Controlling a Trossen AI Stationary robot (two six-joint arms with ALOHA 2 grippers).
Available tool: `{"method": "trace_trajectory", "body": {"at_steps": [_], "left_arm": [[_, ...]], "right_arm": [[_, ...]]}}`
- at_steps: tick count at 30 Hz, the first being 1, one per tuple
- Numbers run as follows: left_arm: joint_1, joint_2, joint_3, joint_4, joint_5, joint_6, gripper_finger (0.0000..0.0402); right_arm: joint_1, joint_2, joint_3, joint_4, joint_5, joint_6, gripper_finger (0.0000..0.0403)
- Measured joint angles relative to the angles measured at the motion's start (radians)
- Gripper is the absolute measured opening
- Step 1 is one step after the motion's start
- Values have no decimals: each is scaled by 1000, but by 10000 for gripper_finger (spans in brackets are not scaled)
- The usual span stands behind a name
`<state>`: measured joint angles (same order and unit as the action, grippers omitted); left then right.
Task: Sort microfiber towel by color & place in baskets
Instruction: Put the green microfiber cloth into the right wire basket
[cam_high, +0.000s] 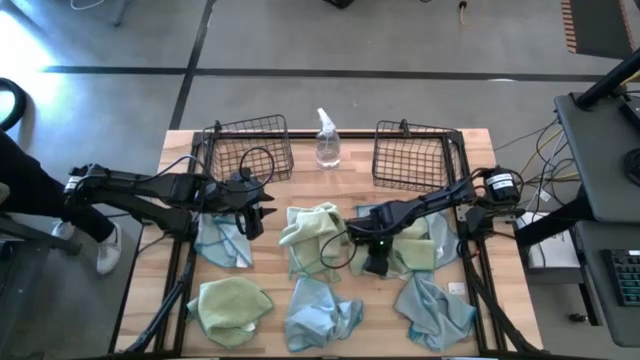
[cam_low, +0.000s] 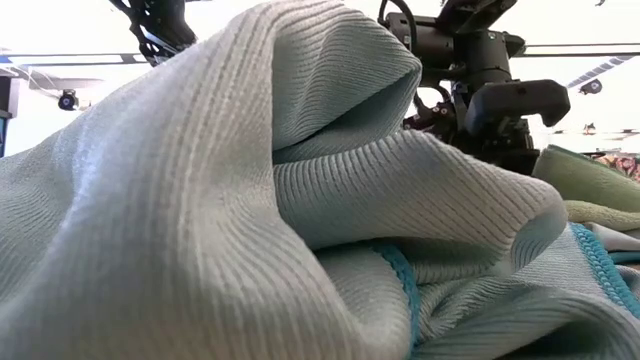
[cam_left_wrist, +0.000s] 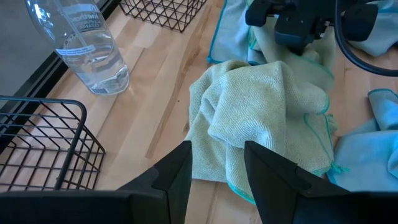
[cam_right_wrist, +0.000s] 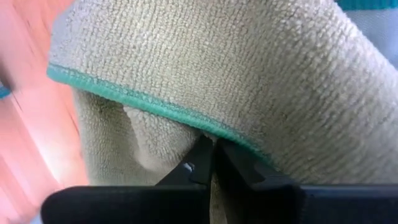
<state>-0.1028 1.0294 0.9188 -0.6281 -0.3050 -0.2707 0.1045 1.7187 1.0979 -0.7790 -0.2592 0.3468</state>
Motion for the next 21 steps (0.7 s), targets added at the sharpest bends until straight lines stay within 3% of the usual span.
{"method": "trace_trajectory", "body": {"at_steps": [14,21], "left_arm": [[0,0,0,0,0,26,132],[0,0,0,0,0,27,132]], "right_arm": [[0,-2,191,-300,4,-10,9],[0,-3,349,-495,199,-8,9]]}}
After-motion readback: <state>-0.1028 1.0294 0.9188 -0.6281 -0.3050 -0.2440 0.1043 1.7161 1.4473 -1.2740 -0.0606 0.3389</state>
